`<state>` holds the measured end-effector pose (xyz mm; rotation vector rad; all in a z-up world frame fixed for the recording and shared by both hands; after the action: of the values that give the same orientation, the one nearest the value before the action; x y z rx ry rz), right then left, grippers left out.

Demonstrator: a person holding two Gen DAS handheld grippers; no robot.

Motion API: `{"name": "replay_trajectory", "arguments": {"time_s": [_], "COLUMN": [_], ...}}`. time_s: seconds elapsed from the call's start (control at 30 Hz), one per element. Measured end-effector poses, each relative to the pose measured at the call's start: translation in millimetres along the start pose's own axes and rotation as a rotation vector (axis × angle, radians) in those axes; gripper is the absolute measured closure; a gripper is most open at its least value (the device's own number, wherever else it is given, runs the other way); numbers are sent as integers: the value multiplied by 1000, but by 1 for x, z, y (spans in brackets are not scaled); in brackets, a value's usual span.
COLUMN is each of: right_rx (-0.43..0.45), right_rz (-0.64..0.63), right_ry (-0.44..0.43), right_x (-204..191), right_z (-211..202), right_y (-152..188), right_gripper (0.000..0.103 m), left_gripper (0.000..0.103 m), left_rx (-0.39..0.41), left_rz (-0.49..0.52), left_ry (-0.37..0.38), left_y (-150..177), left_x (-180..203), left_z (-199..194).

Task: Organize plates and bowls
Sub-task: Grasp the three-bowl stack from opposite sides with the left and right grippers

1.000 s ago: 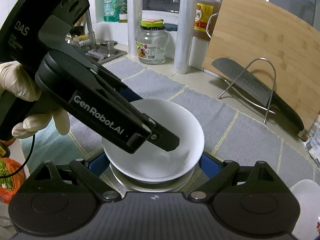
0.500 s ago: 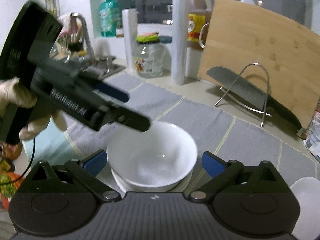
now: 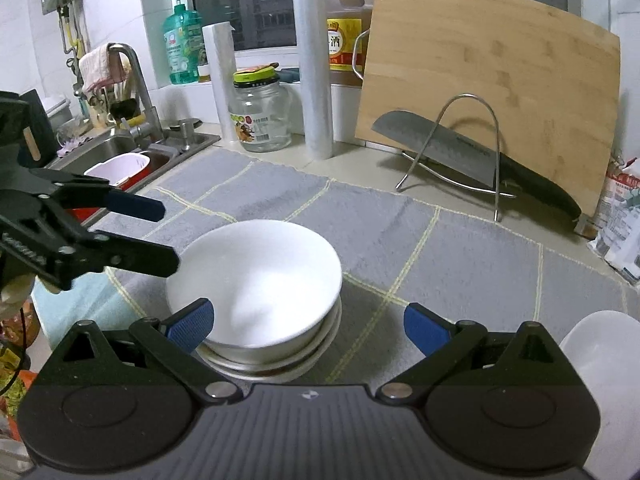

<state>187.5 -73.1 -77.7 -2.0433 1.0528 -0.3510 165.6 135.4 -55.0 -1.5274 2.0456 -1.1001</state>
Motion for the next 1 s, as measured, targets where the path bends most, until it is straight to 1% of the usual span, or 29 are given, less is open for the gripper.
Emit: {"name": "replay_trajectory", "arguments": {"time_s": [0.07, 0.1, 0.13, 0.2, 0.3, 0.43, 0.5, 0.7, 0.83, 0.87, 0.93, 1.0], "right_rx": [28, 40, 49, 36, -18, -134, -167, -223, -235, -232, -217, -193], "right_rz": [-7, -10, -14, -34, -66, -92, -106, -143, -199, -200, -209, -228], "right_ry": [-22, -50, -75, -93, -127, -102, -86, -75, -51, -56, -66, -85], "right_x": [2, 4, 7, 10, 15, 15, 13, 5, 2, 3, 4, 5], "right_z": [-9, -15, -20, -22, -15, 14, 28, 53, 58, 58, 58, 57], "right_y": [-1, -1, 0, 4, 18, 40, 46, 48, 52, 51, 52, 54], "right_gripper": [0, 0, 0, 0, 0, 0, 0, 0, 0, 0, 0, 0], "left_gripper": [5, 2, 2, 2, 2, 2, 2, 1, 1, 1, 0, 0], "left_rx": [15, 20, 22, 1, -54, -126, -161, -224, -193, -187, -176, -147], "left_rz": [6, 15, 30, 65, 112, 155, 172, 206, 216, 229, 303, 322], "left_ry": [-12, -18, -22, -40, -60, -65, -67, -6, 6, 11, 14, 45], "left_y": [4, 7, 11, 19, 35, 53, 59, 65, 65, 66, 69, 71], "left_x": [4, 6, 9, 15, 25, 32, 32, 29, 28, 28, 29, 25], "left_z": [-6, -8, -10, -9, 1, 24, 37, 67, 71, 72, 73, 72]}}
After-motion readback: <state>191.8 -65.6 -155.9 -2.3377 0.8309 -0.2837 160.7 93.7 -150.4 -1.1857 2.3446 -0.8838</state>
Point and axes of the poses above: each gripper's, at about its wrist camera, not at the fingertips, and z roughly the way its jaws point, x to its right, y to its underside, the point moved 4 cm from there along z, roughly the way its jaws point, and after that the axes turned 1 degree about -y, right-handed, at the moved point
